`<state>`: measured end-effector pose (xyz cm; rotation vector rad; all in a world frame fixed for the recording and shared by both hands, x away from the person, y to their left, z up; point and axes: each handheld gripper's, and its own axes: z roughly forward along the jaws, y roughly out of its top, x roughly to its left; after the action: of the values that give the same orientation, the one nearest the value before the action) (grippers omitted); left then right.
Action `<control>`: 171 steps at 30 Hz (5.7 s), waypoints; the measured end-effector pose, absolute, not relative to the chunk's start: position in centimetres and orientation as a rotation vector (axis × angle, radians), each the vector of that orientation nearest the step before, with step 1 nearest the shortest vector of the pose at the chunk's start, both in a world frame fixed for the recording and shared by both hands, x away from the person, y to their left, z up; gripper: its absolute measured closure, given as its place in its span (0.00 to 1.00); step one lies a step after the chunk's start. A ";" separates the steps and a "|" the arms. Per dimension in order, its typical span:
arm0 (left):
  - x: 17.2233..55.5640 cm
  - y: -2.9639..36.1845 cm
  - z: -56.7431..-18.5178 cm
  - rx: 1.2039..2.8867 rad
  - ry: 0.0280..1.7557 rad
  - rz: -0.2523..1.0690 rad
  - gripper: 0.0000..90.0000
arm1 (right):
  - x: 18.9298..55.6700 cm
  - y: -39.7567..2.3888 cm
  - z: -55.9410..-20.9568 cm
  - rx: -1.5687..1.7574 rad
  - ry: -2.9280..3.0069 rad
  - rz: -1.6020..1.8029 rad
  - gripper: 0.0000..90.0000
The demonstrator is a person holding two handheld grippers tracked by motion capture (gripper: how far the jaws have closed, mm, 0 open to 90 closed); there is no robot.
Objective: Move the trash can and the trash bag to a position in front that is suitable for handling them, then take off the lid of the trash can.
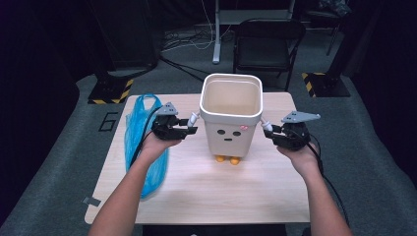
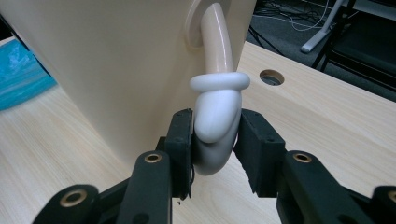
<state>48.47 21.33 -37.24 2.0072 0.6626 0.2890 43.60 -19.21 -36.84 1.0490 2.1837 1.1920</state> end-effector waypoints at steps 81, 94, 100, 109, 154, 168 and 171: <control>36.6 27.2 -37.8 1.998 0.570 0.278 0.66 | 34.8 -15.6 -37.1 0.806 2.274 1.312 0.72; 36.4 27.2 -37.7 1.997 0.575 0.279 0.66 | 34.5 -15.3 -36.8 0.790 2.270 1.299 0.72; 36.1 27.2 -37.5 1.986 0.562 0.298 0.66 | 34.4 -15.4 -36.7 0.781 2.257 1.312 0.72; 35.6 27.4 -37.4 1.987 0.547 0.294 0.66 | 34.1 -15.5 -36.6 0.774 2.267 1.335 0.72; 37.1 28.8 -31.3 2.034 0.552 0.255 0.40 | 34.5 -16.0 -30.3 0.658 2.465 1.291 0.43; 39.6 28.0 -28.6 2.013 0.528 0.254 0.44 | 35.1 -15.8 -27.6 0.575 2.473 1.320 0.46; 40.0 27.9 -28.3 2.011 0.523 0.246 0.47 | 35.1 -15.7 -27.1 0.556 2.476 1.311 0.47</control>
<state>39.99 27.92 -28.29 2.0111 0.5235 0.2458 35.15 -15.72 -27.10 0.5563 2.4756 1.3107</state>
